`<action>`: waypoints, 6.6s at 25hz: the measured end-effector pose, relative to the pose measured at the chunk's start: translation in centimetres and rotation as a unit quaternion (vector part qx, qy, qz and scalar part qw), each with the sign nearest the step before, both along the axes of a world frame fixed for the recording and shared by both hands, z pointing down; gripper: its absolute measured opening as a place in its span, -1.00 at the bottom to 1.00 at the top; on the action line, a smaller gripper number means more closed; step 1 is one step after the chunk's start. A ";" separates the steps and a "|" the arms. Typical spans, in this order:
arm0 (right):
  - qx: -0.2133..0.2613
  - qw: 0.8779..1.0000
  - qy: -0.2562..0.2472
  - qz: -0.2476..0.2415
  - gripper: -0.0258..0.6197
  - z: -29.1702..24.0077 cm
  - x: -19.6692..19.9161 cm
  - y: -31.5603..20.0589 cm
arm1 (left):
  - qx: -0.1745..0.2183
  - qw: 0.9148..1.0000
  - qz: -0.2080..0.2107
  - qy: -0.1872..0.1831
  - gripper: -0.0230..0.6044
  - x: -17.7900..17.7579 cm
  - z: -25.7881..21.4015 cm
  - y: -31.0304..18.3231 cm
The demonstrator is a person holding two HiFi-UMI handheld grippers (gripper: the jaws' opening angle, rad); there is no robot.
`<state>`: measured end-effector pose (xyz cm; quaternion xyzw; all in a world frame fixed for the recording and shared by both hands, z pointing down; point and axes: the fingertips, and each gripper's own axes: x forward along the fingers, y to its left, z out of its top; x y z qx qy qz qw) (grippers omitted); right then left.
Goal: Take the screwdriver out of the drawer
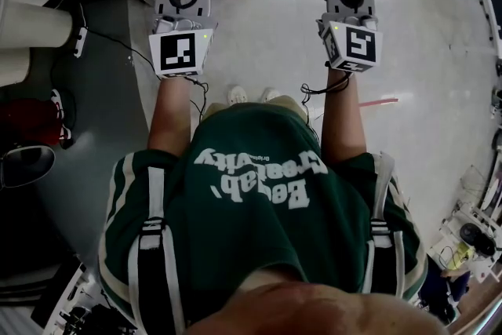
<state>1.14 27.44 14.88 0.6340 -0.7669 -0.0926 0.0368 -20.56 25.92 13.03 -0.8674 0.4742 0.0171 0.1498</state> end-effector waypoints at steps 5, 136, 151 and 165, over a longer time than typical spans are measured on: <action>0.000 1.000 -0.010 0.011 -0.82 0.9 -0.4 0.1 | -0.003 1.000 0.014 -0.001 -0.87 0.3 0.8 -0.8; -0.488 0.844 -0.151 0.162 -0.45 64.6 4.6 -45.8 | -0.224 0.945 0.233 -0.053 -0.87 17.2 34.4 -48.6; -0.544 0.812 -0.130 0.169 -0.45 69.5 4.0 -47.3 | -0.230 0.944 0.235 -0.040 -0.87 15.6 35.8 -50.3; -0.561 0.805 -0.100 0.163 -0.54 69.6 4.1 -47.3 | -0.240 0.940 0.239 -0.044 -0.87 16.0 36.7 -49.8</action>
